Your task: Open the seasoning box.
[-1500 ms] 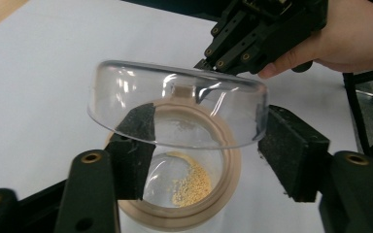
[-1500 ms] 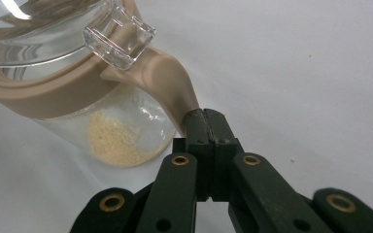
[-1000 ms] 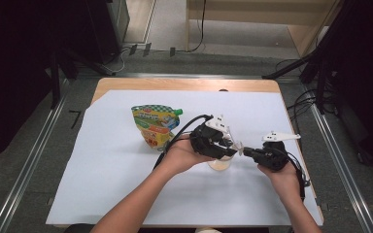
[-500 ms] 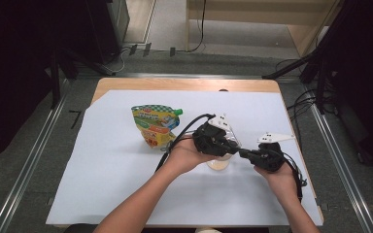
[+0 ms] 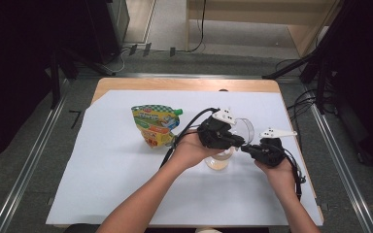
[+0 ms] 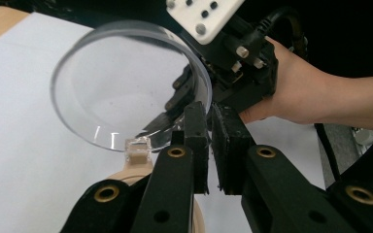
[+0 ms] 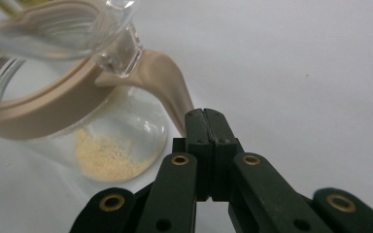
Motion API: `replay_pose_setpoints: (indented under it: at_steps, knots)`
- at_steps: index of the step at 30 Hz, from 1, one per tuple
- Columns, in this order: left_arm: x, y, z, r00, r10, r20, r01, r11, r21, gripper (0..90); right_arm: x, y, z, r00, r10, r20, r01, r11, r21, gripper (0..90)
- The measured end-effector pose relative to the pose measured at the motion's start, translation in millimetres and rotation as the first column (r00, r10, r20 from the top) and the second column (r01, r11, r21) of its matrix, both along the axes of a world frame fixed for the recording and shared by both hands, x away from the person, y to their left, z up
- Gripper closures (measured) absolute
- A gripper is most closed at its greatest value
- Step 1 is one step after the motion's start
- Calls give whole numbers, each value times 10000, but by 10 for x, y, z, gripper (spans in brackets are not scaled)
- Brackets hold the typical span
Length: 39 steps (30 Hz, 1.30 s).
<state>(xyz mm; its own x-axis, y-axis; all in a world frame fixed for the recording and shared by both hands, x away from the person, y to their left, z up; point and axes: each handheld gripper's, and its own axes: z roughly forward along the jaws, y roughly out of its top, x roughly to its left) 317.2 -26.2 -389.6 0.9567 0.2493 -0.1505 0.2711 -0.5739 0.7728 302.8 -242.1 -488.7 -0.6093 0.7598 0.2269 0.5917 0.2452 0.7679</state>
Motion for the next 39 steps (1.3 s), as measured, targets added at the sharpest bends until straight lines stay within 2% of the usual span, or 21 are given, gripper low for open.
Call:
replay_pose_setpoints:
  at_steps: [3, 6, 10, 14, 17, 20, 22, 24, 28, 31, 34, 39]
  knots:
    - [14, -34, -43, 10000, -5, -92, 7, 9998, 204, 855, 29, 11, -4, 10000, 8, 11, -8, 9999, 100, 900]
    - [24, -38, -58, 9999, -2, -159, 6, 9998, 219, 845, 21, -5, 5, 10000, 6, 12, -6, 10000, 72, 900]
    - [30, 6, -36, 9997, 70, -216, -65, 9998, 212, 821, 10, -40, 21, 10000, -77, -34, 77, 9998, 193, 900]
    - [36, 89, -18, 9994, 161, -308, -156, 9998, 151, 787, -46, -51, 50, 10000, -1, 24, 1, 10000, 100, 900]
    - [49, 152, -23, 9980, 217, -591, -209, 9997, 137, 740, -121, -59, 64, 10000, 47, -26, -47, 9999, 148, 892]
    - [73, 212, -48, 9934, 337, -1097, -337, 9994, 19, 705, -202, -66, 77, 9999, 88, -89, -87, 9998, 162, 864]
    - [88, 256, -65, 9868, 263, -1596, -284, 9995, -110, 679, -260, -60, 95, 9998, 114, -185, -111, 9998, 139, 836]
    - [83, 288, -73, 9821, 244, -1869, -259, 9996, -56, 646, -349, -40, 123, 9996, 209, -210, -206, 9997, 144, 799]
    - [28, 392, -89, 9840, 273, -1759, -262, 9996, 84, 584, -489, 16, 151, 9991, 411, -111, -409, 9989, 225, 743]
    - [-7, 474, -96, 9844, 269, -1741, -261, 9996, 71, 532, -572, 67, 145, 9982, 547, -243, -537, 9977, 417, 688]
    - [-13, 547, -97, 9846, 356, -1713, -346, 9994, 87, 488, -640, 140, 132, 9974, 708, -152, -702, 9969, 351, 621]
    - [-17, 676, -51, 9831, 496, -1760, -520, 9986, -90, 460, -708, 286, 115, 9925, 1224, 21, -1224, 9923, 189, 609]
